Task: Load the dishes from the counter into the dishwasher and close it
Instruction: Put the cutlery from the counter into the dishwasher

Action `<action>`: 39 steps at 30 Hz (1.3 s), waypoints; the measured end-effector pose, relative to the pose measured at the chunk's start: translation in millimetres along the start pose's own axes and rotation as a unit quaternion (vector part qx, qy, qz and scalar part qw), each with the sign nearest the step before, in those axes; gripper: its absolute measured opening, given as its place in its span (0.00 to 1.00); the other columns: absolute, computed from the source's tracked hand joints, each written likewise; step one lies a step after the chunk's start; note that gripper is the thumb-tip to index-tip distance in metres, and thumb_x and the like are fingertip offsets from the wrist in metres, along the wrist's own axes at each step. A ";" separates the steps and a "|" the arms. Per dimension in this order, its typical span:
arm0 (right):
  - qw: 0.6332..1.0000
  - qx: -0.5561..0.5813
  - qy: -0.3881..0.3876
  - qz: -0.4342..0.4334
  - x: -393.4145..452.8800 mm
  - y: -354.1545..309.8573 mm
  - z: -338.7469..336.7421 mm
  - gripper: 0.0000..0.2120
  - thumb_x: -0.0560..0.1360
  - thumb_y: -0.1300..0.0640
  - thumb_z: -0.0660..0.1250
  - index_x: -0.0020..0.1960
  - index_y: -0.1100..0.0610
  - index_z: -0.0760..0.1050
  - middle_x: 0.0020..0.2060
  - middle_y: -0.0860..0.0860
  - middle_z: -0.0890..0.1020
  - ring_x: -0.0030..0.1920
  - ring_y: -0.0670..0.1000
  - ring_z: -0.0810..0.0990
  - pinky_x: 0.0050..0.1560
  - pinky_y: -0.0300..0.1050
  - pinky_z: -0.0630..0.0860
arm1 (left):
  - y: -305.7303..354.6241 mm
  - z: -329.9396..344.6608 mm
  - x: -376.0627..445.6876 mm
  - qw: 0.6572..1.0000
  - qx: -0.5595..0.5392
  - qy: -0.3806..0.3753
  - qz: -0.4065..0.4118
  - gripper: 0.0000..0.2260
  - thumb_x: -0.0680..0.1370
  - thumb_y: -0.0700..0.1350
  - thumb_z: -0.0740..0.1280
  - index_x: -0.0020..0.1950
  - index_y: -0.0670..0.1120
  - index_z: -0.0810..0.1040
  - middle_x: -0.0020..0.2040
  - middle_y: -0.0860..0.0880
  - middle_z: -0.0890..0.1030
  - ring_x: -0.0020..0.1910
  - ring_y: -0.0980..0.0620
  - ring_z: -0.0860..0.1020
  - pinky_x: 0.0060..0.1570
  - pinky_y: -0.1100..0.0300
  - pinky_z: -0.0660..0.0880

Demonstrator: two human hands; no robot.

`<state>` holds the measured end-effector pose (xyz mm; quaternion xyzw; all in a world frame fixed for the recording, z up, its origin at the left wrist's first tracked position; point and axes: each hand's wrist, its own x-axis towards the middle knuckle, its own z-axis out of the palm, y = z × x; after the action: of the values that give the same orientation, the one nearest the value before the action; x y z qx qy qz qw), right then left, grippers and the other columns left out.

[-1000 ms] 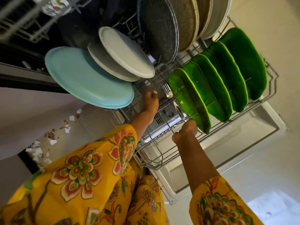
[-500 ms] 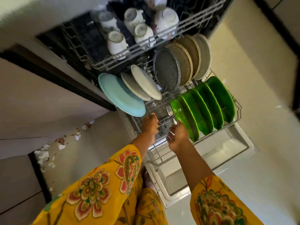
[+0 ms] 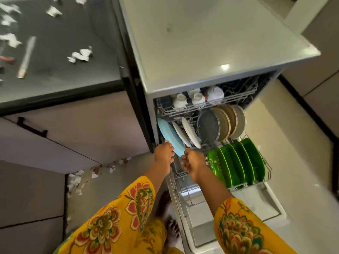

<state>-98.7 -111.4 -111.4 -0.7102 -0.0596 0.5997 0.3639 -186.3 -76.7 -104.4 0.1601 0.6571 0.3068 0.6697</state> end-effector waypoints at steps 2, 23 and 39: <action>0.999 -0.020 -0.024 -0.019 -17.5 -9.7 17.9 0.06 0.77 0.59 0.59 0.47 0.59 0.74 0.32 0.52 0.74 0.27 0.48 0.69 0.29 0.40 0.62 | 12.5 -18.4 -13.7 0.999 -0.014 0.014 0.025 0.12 0.83 0.46 0.55 0.40 0.47 0.70 0.33 0.50 0.70 0.28 0.55 0.64 0.28 0.63 0.59; 0.966 -0.067 -0.169 -0.182 -131.3 -122.4 246.1 0.06 0.78 0.61 0.59 0.45 0.58 0.74 0.34 0.53 0.76 0.30 0.48 0.72 0.30 0.39 0.69 | 206.4 -182.1 -45.0 0.961 -0.120 0.085 0.234 0.11 0.82 0.44 0.58 0.42 0.46 0.74 0.38 0.49 0.77 0.35 0.54 0.73 0.31 0.64 0.67; 0.969 -0.009 -0.207 -0.137 -130.2 -161.1 412.9 0.12 0.79 0.61 0.57 0.57 0.63 0.75 0.33 0.51 0.70 0.36 0.58 0.77 0.65 0.53 0.70 | 335.3 -285.5 11.1 0.937 -0.015 0.241 0.253 0.11 0.78 0.43 0.59 0.54 0.40 0.78 0.55 0.37 0.79 0.53 0.40 0.77 0.56 0.47 0.75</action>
<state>-447.3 122.0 82.0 -0.5585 -0.2359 0.6776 0.4164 -533.4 131.3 69.7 0.2327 0.7318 0.5052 0.3938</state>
